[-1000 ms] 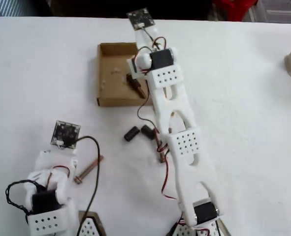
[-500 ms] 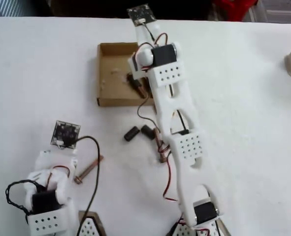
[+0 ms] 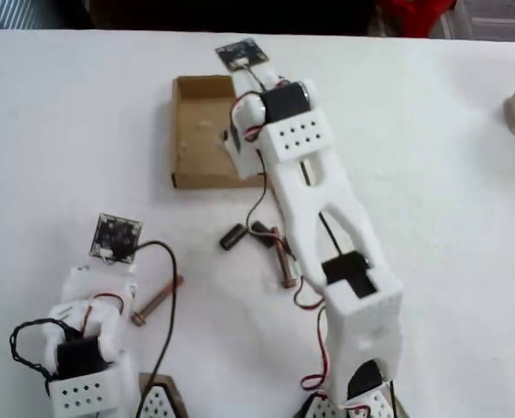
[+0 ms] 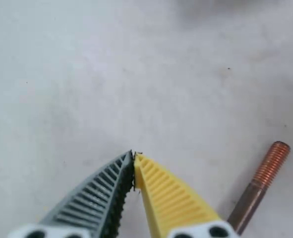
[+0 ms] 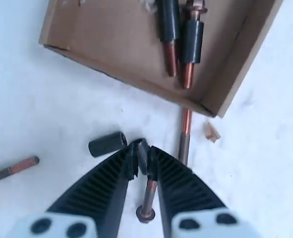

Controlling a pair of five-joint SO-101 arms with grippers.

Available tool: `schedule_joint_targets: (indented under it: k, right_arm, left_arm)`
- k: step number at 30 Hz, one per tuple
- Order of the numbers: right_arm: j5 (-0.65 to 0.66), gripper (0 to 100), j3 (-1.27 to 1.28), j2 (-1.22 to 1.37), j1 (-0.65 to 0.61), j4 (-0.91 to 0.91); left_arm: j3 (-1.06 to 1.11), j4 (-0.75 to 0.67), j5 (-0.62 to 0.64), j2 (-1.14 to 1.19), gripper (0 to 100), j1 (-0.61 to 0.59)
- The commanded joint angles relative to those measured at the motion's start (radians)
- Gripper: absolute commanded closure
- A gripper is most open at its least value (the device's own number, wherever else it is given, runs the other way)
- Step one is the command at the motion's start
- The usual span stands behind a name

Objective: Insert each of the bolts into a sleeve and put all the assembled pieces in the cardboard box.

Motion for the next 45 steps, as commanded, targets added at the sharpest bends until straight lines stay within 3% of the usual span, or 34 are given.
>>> schedule_joint_targets:
  k: [1,7,17,23,26,31,45]
  right_arm:
    - [0.003,98.2,0.166,-0.154,-0.038,0.045]
    - [0.074,98.1,0.420,-0.289,-0.105,-0.018]
    - [0.586,98.0,0.744,-0.433,-0.226,-0.239]
    - [0.875,98.0,0.895,-0.432,-0.232,-0.392]
    - [1.013,93.0,0.944,-0.424,-0.229,-0.449]
    - [1.079,82.5,0.973,-0.426,-0.202,-0.582]
    - [1.238,82.8,0.928,-0.203,-0.189,-0.696]
  left_arm:
    - [0.000,0.008,-0.009,-0.004,97,-0.010]
    - [0.000,0.008,-0.009,-0.004,97,-0.010]
    - [0.000,0.008,-0.009,-0.004,97,-0.010]
    - [0.000,0.008,-0.009,-0.004,97,-0.010]
    - [0.000,0.008,-0.009,-0.004,97,-0.010]
    - [0.000,0.008,-0.009,-0.004,97,-0.010]
    - [0.000,0.006,-0.011,-0.004,97,-0.031]
